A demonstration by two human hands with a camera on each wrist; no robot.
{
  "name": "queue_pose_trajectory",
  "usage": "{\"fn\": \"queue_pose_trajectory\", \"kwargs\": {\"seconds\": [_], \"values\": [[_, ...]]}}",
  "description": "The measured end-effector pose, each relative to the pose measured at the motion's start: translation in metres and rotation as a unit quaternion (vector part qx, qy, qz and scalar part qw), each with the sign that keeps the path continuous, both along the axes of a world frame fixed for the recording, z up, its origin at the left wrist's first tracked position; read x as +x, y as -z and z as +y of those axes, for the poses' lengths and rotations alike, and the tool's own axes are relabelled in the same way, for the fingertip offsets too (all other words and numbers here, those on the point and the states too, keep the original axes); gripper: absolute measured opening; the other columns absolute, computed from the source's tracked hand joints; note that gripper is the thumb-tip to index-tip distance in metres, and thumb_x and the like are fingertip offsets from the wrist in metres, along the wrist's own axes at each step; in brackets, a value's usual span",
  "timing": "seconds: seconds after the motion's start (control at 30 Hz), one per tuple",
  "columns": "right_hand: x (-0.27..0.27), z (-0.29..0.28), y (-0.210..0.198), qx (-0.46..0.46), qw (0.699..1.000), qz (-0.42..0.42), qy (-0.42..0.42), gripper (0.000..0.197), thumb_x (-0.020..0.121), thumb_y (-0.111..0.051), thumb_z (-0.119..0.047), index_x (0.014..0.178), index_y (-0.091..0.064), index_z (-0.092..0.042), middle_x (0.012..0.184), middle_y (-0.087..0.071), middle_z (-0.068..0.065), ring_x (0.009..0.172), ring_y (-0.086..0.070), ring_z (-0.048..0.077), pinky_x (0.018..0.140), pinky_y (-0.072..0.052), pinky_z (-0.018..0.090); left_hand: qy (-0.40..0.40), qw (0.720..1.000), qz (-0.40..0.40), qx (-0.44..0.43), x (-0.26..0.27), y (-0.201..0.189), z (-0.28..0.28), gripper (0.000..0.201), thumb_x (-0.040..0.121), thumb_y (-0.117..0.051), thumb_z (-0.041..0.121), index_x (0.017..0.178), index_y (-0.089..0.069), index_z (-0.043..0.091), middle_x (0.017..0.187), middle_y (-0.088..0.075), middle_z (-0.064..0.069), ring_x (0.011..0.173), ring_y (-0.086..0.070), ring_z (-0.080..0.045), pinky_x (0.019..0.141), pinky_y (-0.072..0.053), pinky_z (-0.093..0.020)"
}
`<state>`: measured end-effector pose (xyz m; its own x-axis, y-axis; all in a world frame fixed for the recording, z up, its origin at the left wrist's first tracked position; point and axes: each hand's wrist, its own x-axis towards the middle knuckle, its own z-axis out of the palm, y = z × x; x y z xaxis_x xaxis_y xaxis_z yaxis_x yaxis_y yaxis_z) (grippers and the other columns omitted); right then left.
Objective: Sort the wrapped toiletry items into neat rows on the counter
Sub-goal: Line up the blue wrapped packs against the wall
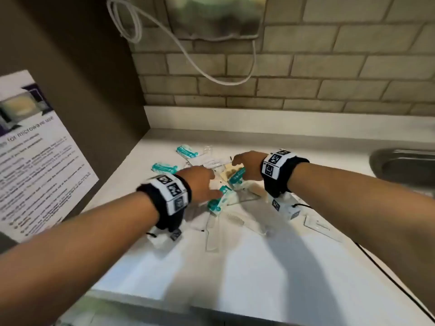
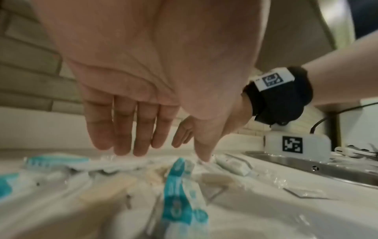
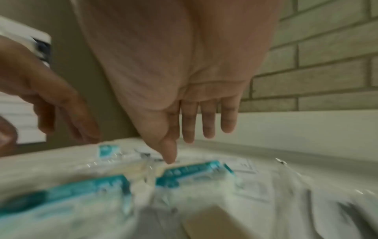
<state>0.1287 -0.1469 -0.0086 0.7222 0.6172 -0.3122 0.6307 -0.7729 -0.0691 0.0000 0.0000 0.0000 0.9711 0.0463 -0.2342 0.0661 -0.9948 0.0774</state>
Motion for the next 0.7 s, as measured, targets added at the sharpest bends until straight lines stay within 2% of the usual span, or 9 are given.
{"fn": "queue_pose_trajectory", "kwargs": {"seconds": [0.1,0.17,0.2,0.3,0.4,0.47,0.5,0.6,0.7], "values": [[0.01,-0.001,0.021,-0.05,0.998,0.022,0.007,0.076,0.082,-0.065,-0.008,0.148,-0.033,-0.028,0.151,-0.041,0.0,0.134,-0.045,0.025,0.106,-0.043,0.04,-0.036,0.998,0.049,0.022,0.01,0.019,-0.017,0.088,0.067,-0.06,0.079,0.126,-0.051,0.014,0.124,-0.06,-0.005,0.101,-0.059,-0.024,0.082,-0.049,-0.033],[0.012,-0.002,0.03,-0.056,0.998,0.005,-0.003,0.081,0.075,-0.072,-0.009,0.143,-0.037,-0.035,0.144,-0.046,-0.002,0.129,-0.049,0.026,0.101,-0.048,0.043,-0.039,0.997,0.058,0.023,0.016,0.03,-0.024,0.08,0.064,-0.066,0.076,0.114,-0.052,0.015,0.109,-0.061,-0.004,0.088,-0.055,-0.022,0.071,-0.045,-0.031],[0.01,-0.001,0.029,-0.045,0.999,-0.01,0.0,0.075,0.075,-0.072,-0.011,0.139,-0.042,-0.036,0.137,-0.048,-0.002,0.125,-0.051,0.026,0.098,-0.049,0.043,-0.044,0.997,0.056,0.017,0.019,0.034,-0.025,0.073,0.066,-0.068,0.072,0.11,-0.052,0.016,0.103,-0.059,-0.003,0.085,-0.054,-0.021,0.069,-0.044,-0.031],[0.013,0.002,0.034,-0.042,0.997,-0.068,-0.022,0.056,0.077,-0.071,-0.025,0.13,-0.054,-0.03,0.122,-0.047,0.002,0.118,-0.044,0.026,0.093,-0.049,0.04,-0.037,0.998,0.052,0.009,0.028,0.041,-0.022,0.056,0.068,-0.072,0.058,0.103,-0.054,0.018,0.092,-0.059,0.001,0.08,-0.058,-0.02,0.069,-0.051,-0.032],[0.014,0.0,0.038,-0.019,0.997,-0.077,0.002,0.064,0.071,-0.076,-0.041,0.124,-0.051,-0.016,0.119,-0.046,0.006,0.116,-0.041,0.026,0.09,-0.047,0.039,-0.027,0.997,0.064,-0.013,0.038,0.038,-0.024,0.047,0.065,-0.069,0.054,0.094,-0.054,0.021,0.087,-0.061,0.0,0.075,-0.059,-0.018,0.065,-0.051,-0.031],[0.017,-0.006,0.034,0.045,0.997,-0.051,0.047,0.067,0.072,-0.076,-0.041,0.123,-0.041,-0.013,0.119,-0.05,0.008,0.109,-0.049,0.027,0.084,-0.048,0.037,-0.025,0.997,0.042,-0.053,0.049,0.033,-0.024,0.047,0.068,-0.064,0.055,0.098,-0.051,0.021,0.088,-0.059,0.003,0.077,-0.058,-0.016,0.064,-0.049,-0.03],[0.019,-0.011,0.029,0.078,0.994,-0.046,0.064,0.065,0.075,-0.073,-0.043,0.12,-0.038,-0.013,0.115,-0.056,0.009,0.099,-0.055,0.027,0.077,-0.048,0.036,-0.024,0.997,0.033,-0.071,0.053,0.029,-0.024,0.049,0.07,-0.062,0.053,0.104,-0.049,0.02,0.088,-0.059,0.003,0.077,-0.058,-0.015,0.065,-0.049,-0.03],[0.031,-0.03,0.012,0.115,0.983,-0.061,0.131,0.066,0.075,-0.069,-0.055,0.11,-0.03,-0.016,0.092,-0.064,0.005,0.072,-0.057,0.026,0.063,-0.044,0.032,-0.009,0.995,0.039,-0.09,0.07,0.014,-0.026,0.052,0.078,-0.058,0.048,0.114,-0.036,0.017,0.085,-0.056,0.001,0.074,-0.056,-0.016,0.059,-0.045,-0.03],[0.04,-0.054,0.003,0.069,0.973,-0.073,0.208,0.078,0.07,-0.075,-0.054,0.119,-0.034,-0.011,0.093,-0.064,0.003,0.079,-0.064,0.026,0.066,-0.054,0.034,0.002,0.994,0.033,-0.104,0.083,0.004,-0.028,0.047,0.081,-0.059,0.042,0.11,-0.034,0.015,0.083,-0.056,-0.001,0.07,-0.056,-0.018,0.055,-0.042,-0.029]]}}
